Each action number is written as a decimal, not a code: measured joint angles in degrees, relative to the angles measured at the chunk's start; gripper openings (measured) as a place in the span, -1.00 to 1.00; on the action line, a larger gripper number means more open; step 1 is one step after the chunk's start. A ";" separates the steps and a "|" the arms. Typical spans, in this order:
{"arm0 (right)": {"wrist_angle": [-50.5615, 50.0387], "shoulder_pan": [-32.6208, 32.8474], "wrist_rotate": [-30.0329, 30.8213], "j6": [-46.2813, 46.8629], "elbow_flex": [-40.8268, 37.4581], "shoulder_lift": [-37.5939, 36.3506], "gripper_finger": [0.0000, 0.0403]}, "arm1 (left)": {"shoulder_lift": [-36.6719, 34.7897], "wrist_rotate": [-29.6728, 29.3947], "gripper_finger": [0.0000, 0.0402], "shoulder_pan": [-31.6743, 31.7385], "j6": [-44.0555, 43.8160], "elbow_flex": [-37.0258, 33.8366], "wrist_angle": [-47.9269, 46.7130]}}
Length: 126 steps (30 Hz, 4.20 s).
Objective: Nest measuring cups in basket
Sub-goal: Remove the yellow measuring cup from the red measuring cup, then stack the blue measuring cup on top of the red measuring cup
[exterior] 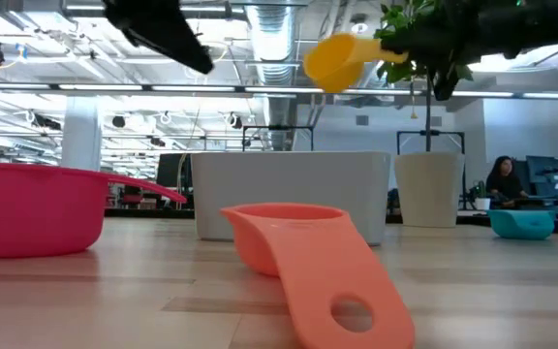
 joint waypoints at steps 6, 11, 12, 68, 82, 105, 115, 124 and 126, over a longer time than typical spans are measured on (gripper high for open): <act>0.16 -2.74 -1.17 -1.40 0.00 0.37 -0.94 | 0.02 0.62 -0.71 4.12 3.47 -1.24 3.92; 3.44 -7.28 -11.24 0.35 -0.02 3.43 -0.95 | 0.02 -0.68 -0.51 8.12 6.93 -1.26 7.10; 3.97 -7.78 -12.65 0.35 0.00 4.16 -0.95 | 0.02 -0.39 -0.48 8.92 8.14 -1.26 8.36; -9.69 -3.04 3.07 1.61 -0.04 6.56 -0.03 | 5.17 3.46 -1.00 39.37 30.01 2.10 6.11; -12.40 -1.56 4.26 1.49 -0.02 6.51 -0.16 | 4.11 34.39 -1.00 59.65 22.44 -2.72 -15.81; -12.32 -0.73 4.02 2.65 -0.02 6.51 -0.03 | 4.09 30.10 -0.47 59.86 24.21 -3.27 -16.41; -12.00 -0.75 4.02 2.64 -0.02 6.51 -0.07 | 4.09 31.43 -0.34 59.86 27.01 4.51 8.60; -12.11 -0.78 4.04 2.60 -0.02 6.51 -0.04 | 15.38 30.96 -0.41 59.90 26.11 8.58 28.65; -12.35 -0.78 4.04 2.58 -0.02 6.51 -0.04 | 19.16 29.72 -0.41 59.90 25.27 11.81 28.21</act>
